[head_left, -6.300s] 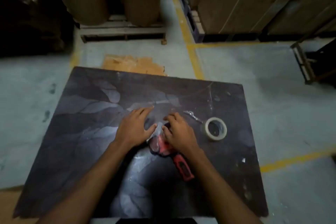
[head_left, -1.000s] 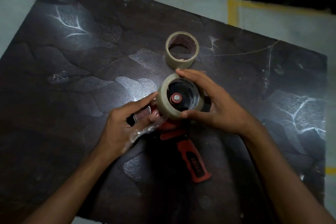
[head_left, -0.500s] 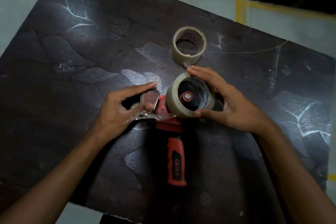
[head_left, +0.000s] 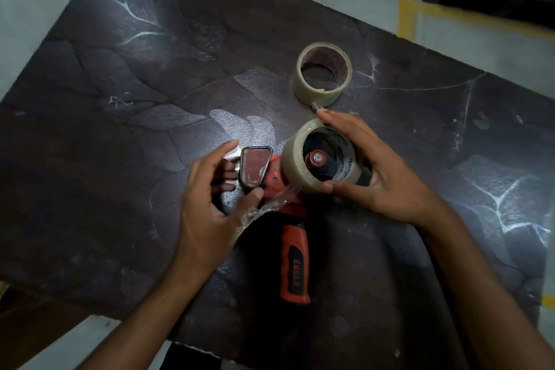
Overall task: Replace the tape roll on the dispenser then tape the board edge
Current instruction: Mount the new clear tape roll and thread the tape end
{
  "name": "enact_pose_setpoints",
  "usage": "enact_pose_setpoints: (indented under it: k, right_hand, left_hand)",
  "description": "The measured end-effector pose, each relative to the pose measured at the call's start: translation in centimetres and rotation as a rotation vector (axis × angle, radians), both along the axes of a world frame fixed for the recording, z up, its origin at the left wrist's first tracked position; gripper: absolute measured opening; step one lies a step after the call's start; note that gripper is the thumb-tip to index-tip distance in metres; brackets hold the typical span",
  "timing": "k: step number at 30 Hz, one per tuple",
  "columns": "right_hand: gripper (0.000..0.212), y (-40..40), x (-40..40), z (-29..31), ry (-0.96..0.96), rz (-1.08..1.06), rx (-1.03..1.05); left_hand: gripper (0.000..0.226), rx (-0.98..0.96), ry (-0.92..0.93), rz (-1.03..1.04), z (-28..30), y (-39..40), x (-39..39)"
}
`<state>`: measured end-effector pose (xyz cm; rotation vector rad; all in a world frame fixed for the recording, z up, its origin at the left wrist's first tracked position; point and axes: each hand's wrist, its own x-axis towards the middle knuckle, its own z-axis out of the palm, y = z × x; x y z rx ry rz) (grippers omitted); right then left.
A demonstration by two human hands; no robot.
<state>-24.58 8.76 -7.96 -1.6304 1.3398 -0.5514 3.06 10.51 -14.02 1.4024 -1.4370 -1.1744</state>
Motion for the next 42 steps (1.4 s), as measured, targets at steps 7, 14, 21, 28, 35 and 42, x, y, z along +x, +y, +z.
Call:
enact_pose_setpoints:
  k: [7, 14, 21, 28, 35, 42]
  right_hand:
    - [0.092, 0.2, 0.3, -0.4, 0.042, 0.000, -0.040]
    - [0.094, 0.4, 0.2, -0.7, 0.058, -0.006, -0.050]
    - [0.093, 0.6, 0.5, -0.9, 0.063, -0.036, -0.097]
    - [0.094, 0.9, 1.0, -1.0, 0.087, -0.086, -0.098]
    - [0.094, 0.8, 1.2, -0.9, 0.118, -0.100, -0.120]
    - [0.094, 0.8, 1.1, -1.1, 0.095, -0.107, -0.124]
  left_hand:
    - [0.013, -0.168, 0.009, 0.131, -0.7, 1.7, -1.2]
    - [0.013, -0.141, 0.047, 0.249, -1.0, 2.7, -2.0]
    - [0.025, -0.061, 0.061, 0.042, -0.4, 2.6, 0.0]
    - [0.059, -0.068, -0.027, -0.240, -0.3, 2.7, 2.4]
    - [0.104, -0.143, -0.190, -0.277, 0.2, 3.5, 1.9]
    - [0.081, -0.117, -0.267, -0.224, 0.6, 4.0, 1.5]
